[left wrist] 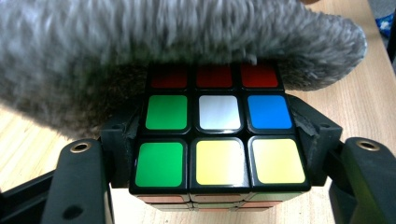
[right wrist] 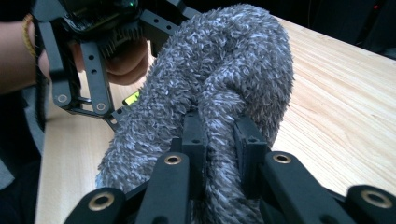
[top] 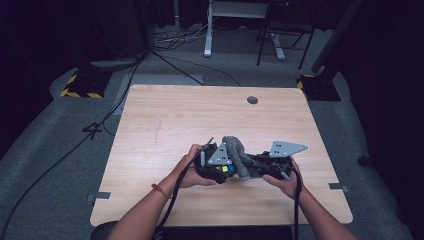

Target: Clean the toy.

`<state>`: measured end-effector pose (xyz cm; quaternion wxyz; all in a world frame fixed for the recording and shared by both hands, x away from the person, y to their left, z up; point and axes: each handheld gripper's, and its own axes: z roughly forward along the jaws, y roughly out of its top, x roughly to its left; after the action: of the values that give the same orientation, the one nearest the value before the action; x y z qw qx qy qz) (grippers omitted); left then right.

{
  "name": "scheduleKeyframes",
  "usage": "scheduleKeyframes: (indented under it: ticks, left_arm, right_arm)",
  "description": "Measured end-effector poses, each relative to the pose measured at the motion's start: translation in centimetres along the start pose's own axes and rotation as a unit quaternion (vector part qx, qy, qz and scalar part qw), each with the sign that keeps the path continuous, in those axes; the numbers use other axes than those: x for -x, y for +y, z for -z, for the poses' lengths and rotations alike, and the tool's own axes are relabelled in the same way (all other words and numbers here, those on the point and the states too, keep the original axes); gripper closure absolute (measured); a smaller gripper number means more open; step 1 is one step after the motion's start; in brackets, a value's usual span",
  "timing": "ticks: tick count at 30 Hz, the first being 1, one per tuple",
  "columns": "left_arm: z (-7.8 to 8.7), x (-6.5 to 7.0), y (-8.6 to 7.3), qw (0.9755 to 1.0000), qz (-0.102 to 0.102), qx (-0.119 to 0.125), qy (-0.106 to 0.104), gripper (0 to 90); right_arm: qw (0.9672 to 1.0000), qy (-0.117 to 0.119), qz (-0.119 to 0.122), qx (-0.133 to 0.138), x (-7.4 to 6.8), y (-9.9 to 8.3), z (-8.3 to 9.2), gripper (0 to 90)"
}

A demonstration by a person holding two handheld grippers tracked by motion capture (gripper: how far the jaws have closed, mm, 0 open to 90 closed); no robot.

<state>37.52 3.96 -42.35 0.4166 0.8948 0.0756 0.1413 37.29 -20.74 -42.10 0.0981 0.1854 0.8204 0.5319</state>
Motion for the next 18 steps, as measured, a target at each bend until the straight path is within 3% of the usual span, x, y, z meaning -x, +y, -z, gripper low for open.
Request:
scheduleKeyframes:
  ticks: [6,9,12,18]
  left_arm:
    - [0.9,-0.4,0.2,0.9995,0.011,0.030,-0.001,33.2]
    - [1.7,-0.7,0.3,0.9985,0.019,0.051,-0.005,33.3]
    - [1.7,-0.6,0.1,0.9987,0.016,0.048,-0.005,33.2]
    - [1.1,-0.7,-0.1,0.9992,0.019,0.034,-0.008,32.8]
  right_arm:
    - [0.9998,-0.007,-0.003,-0.017,0.4,-0.3,-0.3,77.7]
    - [0.9986,-0.015,0.005,-0.051,0.5,-0.9,-1.2,77.6]
    - [0.9979,-0.014,0.015,-0.061,0.2,-1.0,-1.6,77.6]
    - [0.9980,-0.033,0.040,-0.036,-0.7,-0.4,-0.9,77.9]
